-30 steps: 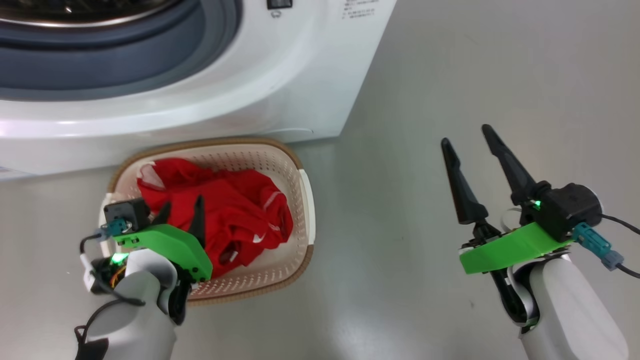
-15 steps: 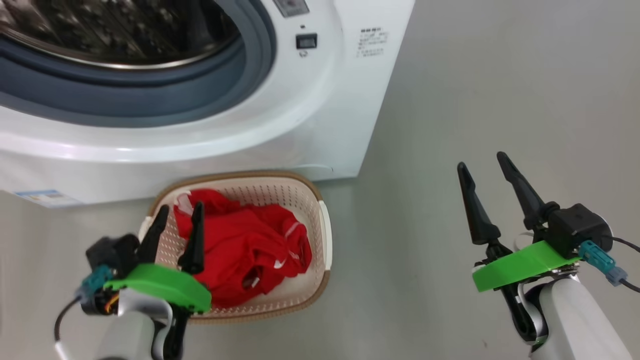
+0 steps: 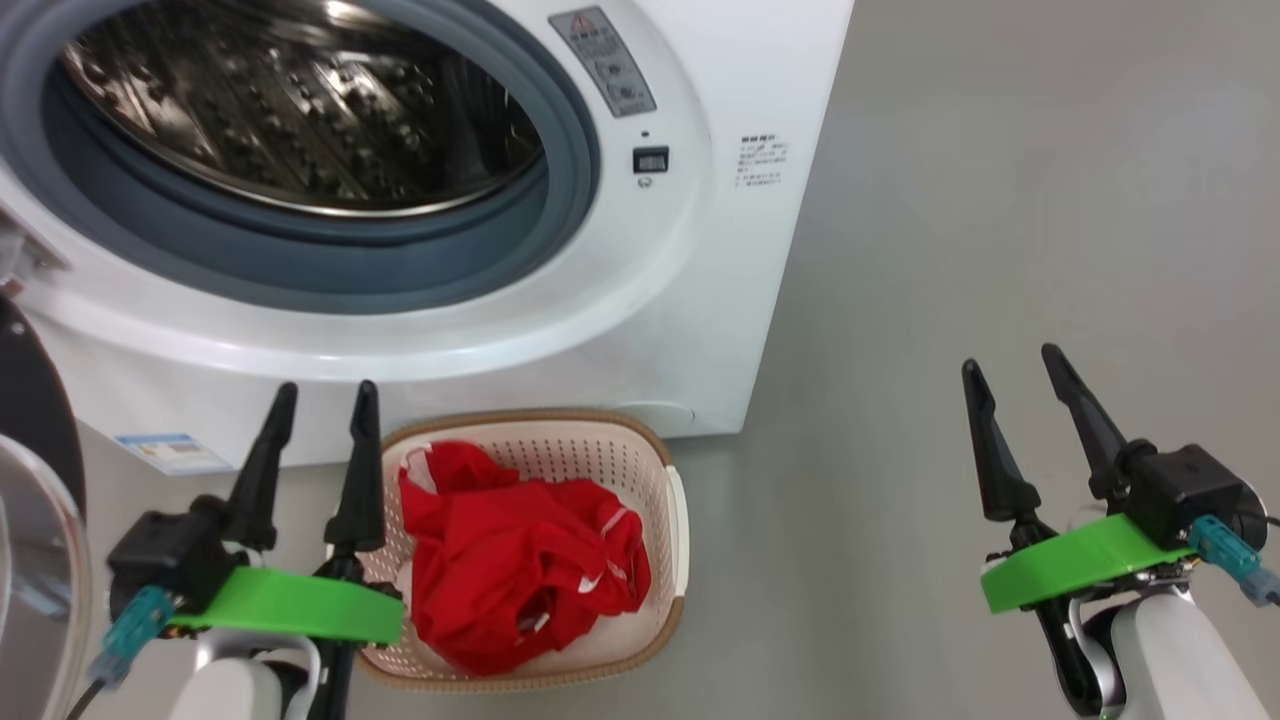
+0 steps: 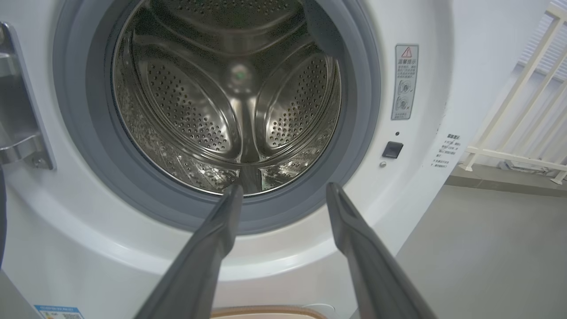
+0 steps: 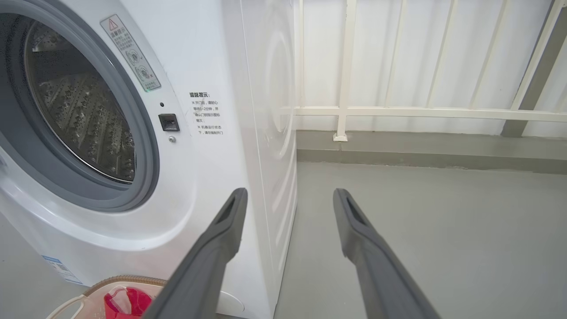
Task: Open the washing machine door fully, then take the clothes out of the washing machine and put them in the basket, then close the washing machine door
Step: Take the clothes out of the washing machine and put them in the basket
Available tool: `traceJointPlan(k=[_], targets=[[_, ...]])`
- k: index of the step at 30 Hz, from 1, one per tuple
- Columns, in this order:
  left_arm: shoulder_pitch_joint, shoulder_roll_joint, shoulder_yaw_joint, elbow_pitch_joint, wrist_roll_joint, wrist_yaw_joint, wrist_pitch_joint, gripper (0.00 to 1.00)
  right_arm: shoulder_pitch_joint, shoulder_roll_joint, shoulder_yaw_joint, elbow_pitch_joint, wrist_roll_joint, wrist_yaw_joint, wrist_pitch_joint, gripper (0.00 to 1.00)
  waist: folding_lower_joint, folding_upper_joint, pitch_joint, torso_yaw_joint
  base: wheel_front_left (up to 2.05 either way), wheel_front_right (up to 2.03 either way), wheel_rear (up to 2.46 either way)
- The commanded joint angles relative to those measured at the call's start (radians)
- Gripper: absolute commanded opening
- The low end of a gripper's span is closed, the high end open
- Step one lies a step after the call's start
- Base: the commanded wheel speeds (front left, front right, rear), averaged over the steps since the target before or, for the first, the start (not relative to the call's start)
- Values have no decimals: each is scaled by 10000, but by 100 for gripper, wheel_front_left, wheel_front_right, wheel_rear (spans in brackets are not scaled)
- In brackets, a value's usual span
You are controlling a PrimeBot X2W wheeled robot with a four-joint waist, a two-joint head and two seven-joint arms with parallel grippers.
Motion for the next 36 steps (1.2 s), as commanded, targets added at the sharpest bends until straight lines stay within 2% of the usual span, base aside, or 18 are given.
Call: traceJointPlan(k=[1, 5, 10, 19, 36], targets=[[86, 138, 382, -428, 120, 31, -91, 100, 58, 0, 176, -262, -122, 46, -63, 100, 0, -1, -271, 59, 0, 0, 0], [564, 131, 607, -1270, 350, 24, -91, 100, 299, 34, 75, -433, -124, 46, -63, 100, 0, -1, -577, -34, 0, 0, 0], [1209, 128, 869, -1634, 593, 58, -91, 100, 730, 56, -111, -567, -167, 46, -63, 100, 0, -1, -1016, -160, 0, 0, 0], [2411, 138, 1261, -1611, 843, 105, -91, 100, 1489, 70, -186, -690, -432, 46, -63, 100, 0, -1, -1927, -423, 0, 0, 0], [2792, 177, 1530, -1551, 976, 205, -91, 100, 1818, 75, -242, -913, -519, 46, -63, 100, 0, -1, -2178, -491, -2, 1, 1]])
